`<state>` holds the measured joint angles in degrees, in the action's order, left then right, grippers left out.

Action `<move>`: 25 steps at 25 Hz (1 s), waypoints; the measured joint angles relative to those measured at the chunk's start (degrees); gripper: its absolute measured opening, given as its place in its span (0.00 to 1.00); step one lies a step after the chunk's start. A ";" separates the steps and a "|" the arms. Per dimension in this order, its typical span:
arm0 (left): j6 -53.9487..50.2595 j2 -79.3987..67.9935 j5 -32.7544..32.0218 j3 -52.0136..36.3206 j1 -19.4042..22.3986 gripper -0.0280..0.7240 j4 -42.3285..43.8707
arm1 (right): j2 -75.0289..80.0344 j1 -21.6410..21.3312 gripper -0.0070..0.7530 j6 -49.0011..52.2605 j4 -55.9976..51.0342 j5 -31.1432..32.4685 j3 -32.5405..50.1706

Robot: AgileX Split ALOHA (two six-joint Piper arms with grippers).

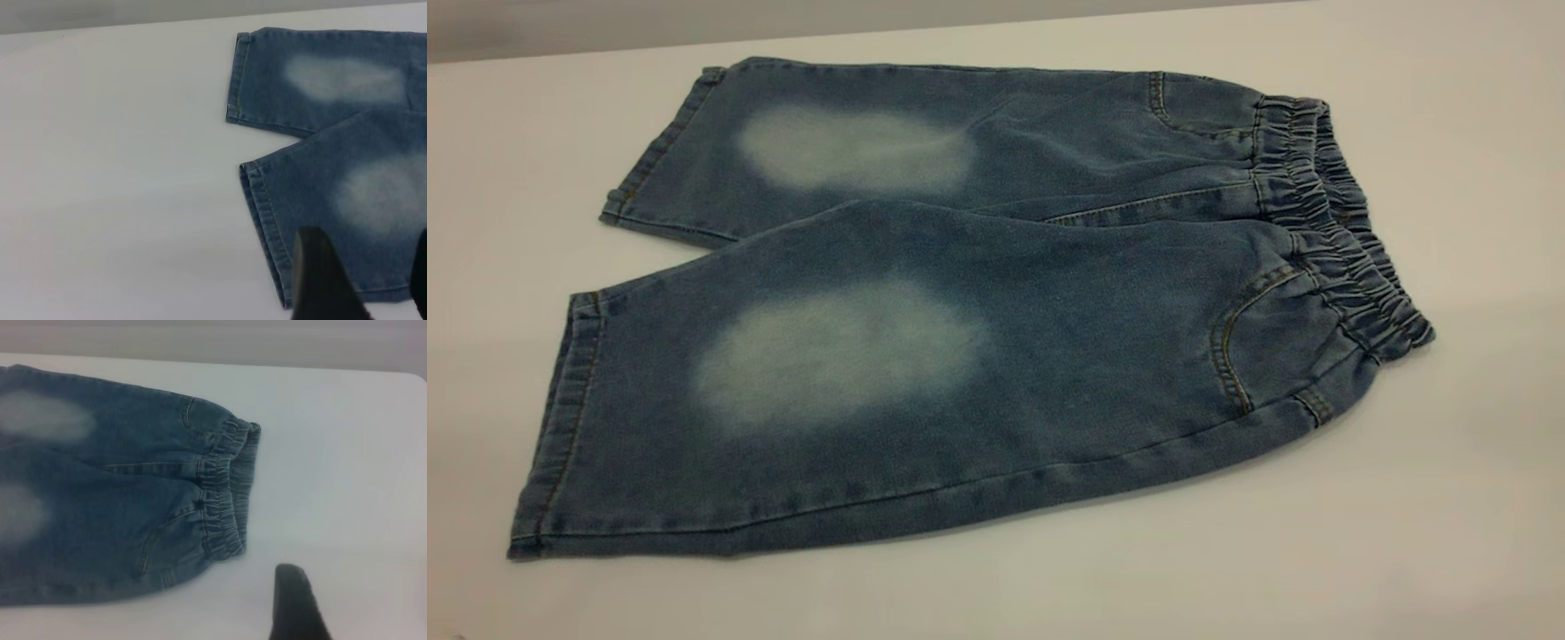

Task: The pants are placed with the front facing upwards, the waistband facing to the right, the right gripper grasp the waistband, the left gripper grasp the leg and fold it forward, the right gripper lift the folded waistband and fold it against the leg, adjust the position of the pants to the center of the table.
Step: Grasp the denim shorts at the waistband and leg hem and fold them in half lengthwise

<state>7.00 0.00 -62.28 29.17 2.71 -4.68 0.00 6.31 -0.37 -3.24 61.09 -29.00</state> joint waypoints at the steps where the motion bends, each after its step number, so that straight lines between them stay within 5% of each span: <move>1: 0.00 0.00 0.00 0.00 0.00 0.46 0.00 | 0.00 0.00 0.48 0.00 0.00 0.00 0.00; 14: 0.00 -0.53 1.33 0.53 0.00 0.46 -6.95 | 0.00 0.00 0.48 0.37 -7.80 -1.38 -0.16; 25: 12.18 -24.04 15.24 9.99 0.00 0.46 -9.68 | 21.45 0.00 0.48 -6.25 -24.00 -13.67 -0.55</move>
<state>19.18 -24.04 -47.05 39.17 2.71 -14.36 21.45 6.31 -6.61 -27.24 47.42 -29.55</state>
